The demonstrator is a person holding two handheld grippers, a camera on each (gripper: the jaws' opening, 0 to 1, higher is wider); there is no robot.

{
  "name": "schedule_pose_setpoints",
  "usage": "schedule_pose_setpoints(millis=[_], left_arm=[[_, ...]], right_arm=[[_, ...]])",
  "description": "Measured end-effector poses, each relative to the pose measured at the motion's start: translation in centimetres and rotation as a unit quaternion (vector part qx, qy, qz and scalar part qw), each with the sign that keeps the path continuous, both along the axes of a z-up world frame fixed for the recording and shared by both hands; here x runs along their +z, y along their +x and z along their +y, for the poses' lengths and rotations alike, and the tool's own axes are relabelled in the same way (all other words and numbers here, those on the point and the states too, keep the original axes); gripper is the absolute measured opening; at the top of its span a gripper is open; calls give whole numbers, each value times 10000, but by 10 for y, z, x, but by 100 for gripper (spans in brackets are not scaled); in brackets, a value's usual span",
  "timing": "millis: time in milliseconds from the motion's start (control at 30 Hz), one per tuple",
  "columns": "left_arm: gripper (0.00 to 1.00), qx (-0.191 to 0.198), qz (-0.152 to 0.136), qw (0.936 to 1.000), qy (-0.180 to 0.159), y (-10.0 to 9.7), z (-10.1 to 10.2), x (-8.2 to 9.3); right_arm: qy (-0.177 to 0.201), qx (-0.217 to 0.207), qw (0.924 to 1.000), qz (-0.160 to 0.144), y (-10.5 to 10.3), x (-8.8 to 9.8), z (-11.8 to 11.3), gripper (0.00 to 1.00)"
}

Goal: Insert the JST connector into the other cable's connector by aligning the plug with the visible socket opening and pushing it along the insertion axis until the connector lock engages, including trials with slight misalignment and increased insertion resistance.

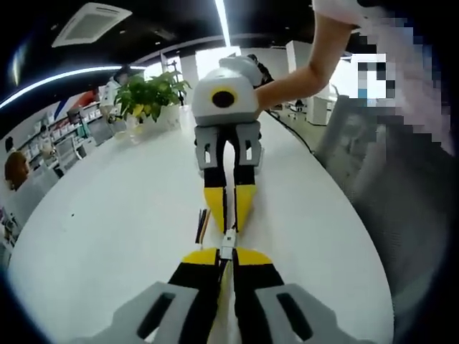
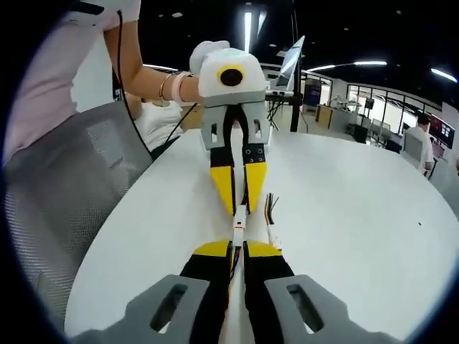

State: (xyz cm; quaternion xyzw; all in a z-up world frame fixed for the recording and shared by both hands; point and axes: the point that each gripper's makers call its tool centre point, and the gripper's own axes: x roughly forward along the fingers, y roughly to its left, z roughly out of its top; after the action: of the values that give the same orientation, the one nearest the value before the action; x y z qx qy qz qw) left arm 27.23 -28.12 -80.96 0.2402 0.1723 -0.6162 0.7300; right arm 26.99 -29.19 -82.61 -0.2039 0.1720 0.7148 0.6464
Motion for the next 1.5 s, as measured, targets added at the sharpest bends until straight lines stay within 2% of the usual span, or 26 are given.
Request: schedule_pose_setpoints(millis=[200,267,333,400,767,900,1233,1500], left_arm=[[0,-56,39,10000,22,-1,-3,-2],[0,-80,68,9999,-123,-2,-7,2],[0,-113,25,9997,-205,0,-11,6],[0,-165,-24,9997,-150,1,-13,2],[0,83,42,9999,-105,3,5,-2],[3,94,44,9999,-71,2,8,-4],[5,13,109,9999,-67,-4,3,-8],[0,-126,17,9999,-89,-6,-1,-6]], right_arm=[[-136,37,9999,30,1,-4,-2,3],[-152,68,9999,45,-1,-4,-1,3],[-142,121,9998,55,-5,-3,3,3],[-128,142,9998,55,-6,-3,3,3],[-205,44,9997,93,-1,-9,-4,3],[-183,74,9998,78,-3,-7,-3,3],[-61,90,9999,99,-6,0,1,3],[-70,138,9998,86,-7,-1,0,3]])
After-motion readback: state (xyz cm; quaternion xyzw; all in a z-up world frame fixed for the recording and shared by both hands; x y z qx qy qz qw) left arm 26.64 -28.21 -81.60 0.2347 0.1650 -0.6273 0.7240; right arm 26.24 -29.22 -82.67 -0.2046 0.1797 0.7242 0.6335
